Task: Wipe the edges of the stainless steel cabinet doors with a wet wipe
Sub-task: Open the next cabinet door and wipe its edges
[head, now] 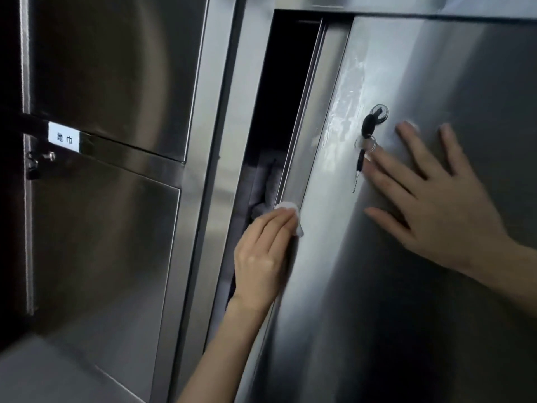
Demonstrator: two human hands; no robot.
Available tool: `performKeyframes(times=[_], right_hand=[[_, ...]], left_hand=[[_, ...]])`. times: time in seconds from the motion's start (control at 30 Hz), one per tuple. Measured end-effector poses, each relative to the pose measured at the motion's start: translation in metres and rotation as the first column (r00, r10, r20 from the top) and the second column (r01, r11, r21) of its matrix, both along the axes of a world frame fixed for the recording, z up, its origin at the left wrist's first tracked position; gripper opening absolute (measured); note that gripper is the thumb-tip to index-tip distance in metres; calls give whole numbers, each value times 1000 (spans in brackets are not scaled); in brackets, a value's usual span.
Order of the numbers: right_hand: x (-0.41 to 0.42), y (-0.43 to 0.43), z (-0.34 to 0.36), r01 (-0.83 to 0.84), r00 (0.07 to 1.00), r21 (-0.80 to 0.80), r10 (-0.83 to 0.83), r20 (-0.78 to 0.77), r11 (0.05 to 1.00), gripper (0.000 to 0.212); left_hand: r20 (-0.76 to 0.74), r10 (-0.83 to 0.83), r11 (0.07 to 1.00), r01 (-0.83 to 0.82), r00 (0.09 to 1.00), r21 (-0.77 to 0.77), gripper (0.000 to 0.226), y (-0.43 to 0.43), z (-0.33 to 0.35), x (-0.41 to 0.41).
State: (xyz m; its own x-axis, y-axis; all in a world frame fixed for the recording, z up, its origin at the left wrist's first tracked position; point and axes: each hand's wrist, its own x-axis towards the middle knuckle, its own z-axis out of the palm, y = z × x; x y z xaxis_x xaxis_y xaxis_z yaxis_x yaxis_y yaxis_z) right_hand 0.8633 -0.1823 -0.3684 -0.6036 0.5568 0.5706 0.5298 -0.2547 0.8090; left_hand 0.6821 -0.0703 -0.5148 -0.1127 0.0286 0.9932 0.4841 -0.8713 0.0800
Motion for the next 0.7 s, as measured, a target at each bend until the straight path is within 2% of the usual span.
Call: performKeyframes(times=[0.1,0.2,0.3,0.4,0.57,0.7], right_hand=[[-5,3,-10,8,1000,30,-7,-26,1000,60],[-10,3,-20,2,999,31,0,-41,1000,59],[-17,5,-50,-41,999,-77,42,8,996,58],[-21,10,-86,-22,998,-172,32,54,985,59],[-22,10,-91,28,998,-171,-18,56,985,57],[-24,9,-91,46,997,-174,-36,64,984,56]], left_hand=[[79,-44,999,46,996,-20,28,0,-24,5],[68,-93,993,97,993,-61,20,-4,-78,2],[73,-151,978,160,986,-133,24,-14,-115,1],[95,-220,963,232,971,-137,23,-13,-105,-2],[200,-272,956,287,941,-53,29,4,-51,14],[175,-306,948,316,936,-34,39,6,-95,14]])
